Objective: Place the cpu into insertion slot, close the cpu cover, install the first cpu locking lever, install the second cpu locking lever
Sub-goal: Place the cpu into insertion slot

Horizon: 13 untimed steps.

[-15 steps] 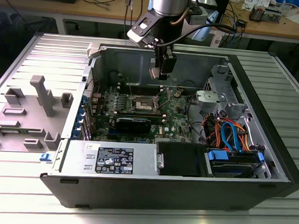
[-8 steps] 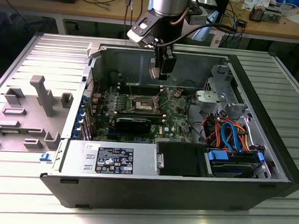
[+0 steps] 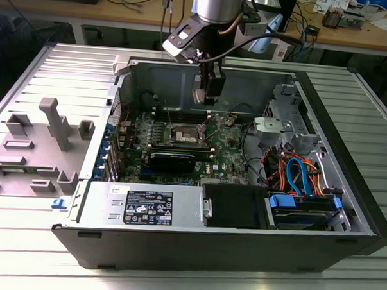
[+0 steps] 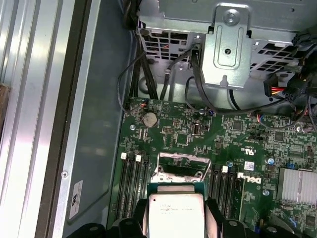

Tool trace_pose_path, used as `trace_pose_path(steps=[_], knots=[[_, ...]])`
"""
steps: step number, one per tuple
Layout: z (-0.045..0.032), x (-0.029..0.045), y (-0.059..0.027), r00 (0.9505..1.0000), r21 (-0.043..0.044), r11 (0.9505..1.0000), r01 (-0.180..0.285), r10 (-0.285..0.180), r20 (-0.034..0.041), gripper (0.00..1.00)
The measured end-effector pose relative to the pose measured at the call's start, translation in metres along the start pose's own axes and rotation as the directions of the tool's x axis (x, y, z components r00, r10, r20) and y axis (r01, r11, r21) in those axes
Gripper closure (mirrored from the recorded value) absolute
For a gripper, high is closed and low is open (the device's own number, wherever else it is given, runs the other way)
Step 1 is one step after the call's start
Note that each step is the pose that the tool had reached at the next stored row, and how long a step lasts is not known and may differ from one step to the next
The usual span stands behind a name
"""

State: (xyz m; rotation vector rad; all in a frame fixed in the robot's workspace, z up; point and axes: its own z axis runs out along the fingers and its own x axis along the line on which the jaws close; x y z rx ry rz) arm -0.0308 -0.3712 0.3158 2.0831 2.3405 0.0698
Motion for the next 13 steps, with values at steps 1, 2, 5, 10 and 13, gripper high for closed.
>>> trace_pose_path(steps=[1,2,5,10,13], knots=[[0.0009,0.0,0.0,0.9999,0.0018,0.9999,-0.014,0.014,0.0003,0.45],[0.0017,-0.0001,0.0,0.9997,0.0031,0.9997,-0.024,0.024,0.0004,0.45],[0.0034,0.0,-0.0007,0.9993,0.0064,0.9993,-0.037,0.037,0.0008,0.45],[0.0053,0.0003,-0.0043,0.9986,0.0076,0.9986,-0.053,0.052,0.0014,0.45],[0.0056,0.0003,-0.0044,0.9986,0.0077,0.9985,-0.053,0.053,0.0012,0.45]])
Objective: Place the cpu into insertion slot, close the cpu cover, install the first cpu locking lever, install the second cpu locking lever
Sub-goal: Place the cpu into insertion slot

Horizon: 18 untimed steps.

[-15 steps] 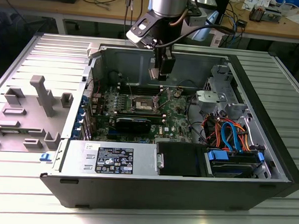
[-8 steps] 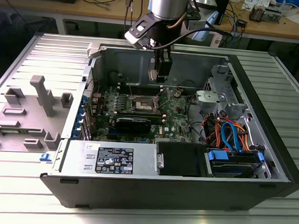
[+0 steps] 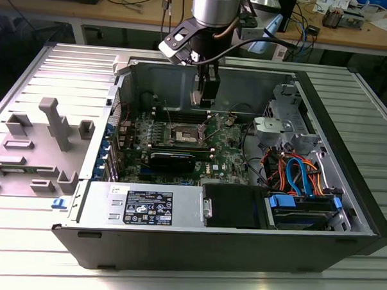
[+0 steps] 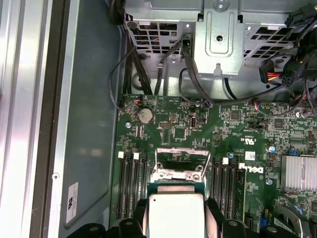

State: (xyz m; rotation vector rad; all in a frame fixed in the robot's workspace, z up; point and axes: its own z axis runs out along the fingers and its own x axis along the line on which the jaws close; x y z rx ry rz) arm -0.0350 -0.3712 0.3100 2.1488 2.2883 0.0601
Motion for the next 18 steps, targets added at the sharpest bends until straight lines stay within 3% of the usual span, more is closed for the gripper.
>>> trace_pose_path(steps=[18], knots=[[0.0013,0.0,-0.0002,0.9997,-0.0002,0.9997,-0.024,0.024,0.0006,0.45]])
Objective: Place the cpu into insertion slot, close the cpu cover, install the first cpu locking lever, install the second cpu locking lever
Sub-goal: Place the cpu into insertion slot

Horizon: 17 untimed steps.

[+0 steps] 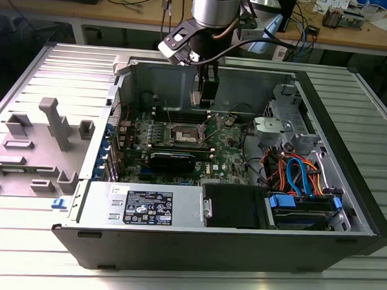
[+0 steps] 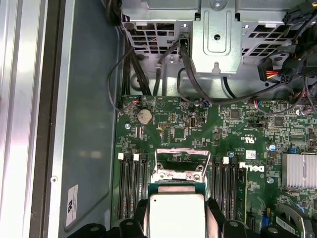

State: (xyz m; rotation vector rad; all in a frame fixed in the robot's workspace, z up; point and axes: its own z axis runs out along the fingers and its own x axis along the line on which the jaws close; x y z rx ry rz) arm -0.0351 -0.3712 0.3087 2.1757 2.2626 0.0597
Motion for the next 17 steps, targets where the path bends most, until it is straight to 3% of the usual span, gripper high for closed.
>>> trace_pose_path(steps=[17], knots=[[0.0004,0.0,0.0,1.0,-0.0001,1.0,-0.007,0.007,0.0002,0.45]])
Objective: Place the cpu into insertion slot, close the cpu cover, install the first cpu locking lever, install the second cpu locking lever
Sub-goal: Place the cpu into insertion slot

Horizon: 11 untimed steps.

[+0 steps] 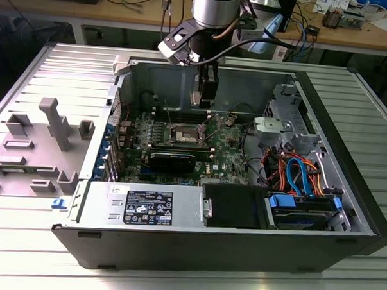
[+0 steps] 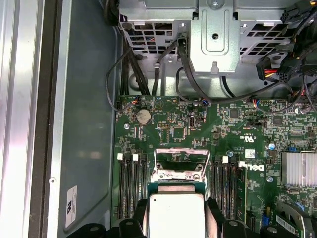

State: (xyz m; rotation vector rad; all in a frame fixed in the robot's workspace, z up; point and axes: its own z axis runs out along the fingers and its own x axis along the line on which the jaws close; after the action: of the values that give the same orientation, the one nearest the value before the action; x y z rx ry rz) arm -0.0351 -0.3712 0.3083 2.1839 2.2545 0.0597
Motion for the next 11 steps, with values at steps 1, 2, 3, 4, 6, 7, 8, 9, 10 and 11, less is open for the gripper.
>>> trace_pose_path(steps=[1,2,3,4,6,7,8,9,10,11], knots=[[0.0001,0.0,0.0,1.0,0.0,1.0,-0.001,0.001,0.0,0.45],[0.0004,0.0,0.0,1.0,-0.0002,1.0,-0.003,0.003,0.0,0.45],[0.0009,0.0,0.0,1.0,-0.0002,1.0,-0.008,0.008,0.0003,0.45],[0.0012,0.0,0.0,0.9999,-0.0001,0.9999,-0.013,0.013,0.0007,0.45],[0.0026,0.0,-0.0001,0.9996,-0.0002,0.9996,-0.027,0.027,0.0016,0.45],[0.0038,-0.0001,-0.0001,0.9994,-0.0002,0.9994,-0.034,0.034,0.002,0.45],[0.0047,-0.0002,-0.0004,0.9994,-0.0002,0.9994,-0.035,0.035,0.0022,0.45],[0.0058,-0.0002,-0.0008,0.9994,-0.0003,0.9994,-0.035,0.035,0.0021,0.45],[0.0069,-0.0003,-0.0014,0.9994,-0.0003,0.9994,-0.035,0.035,0.0022,0.45],[0.0077,-0.0003,-0.002,0.9994,-0.0003,0.9994,-0.035,0.035,0.0022,0.45]])
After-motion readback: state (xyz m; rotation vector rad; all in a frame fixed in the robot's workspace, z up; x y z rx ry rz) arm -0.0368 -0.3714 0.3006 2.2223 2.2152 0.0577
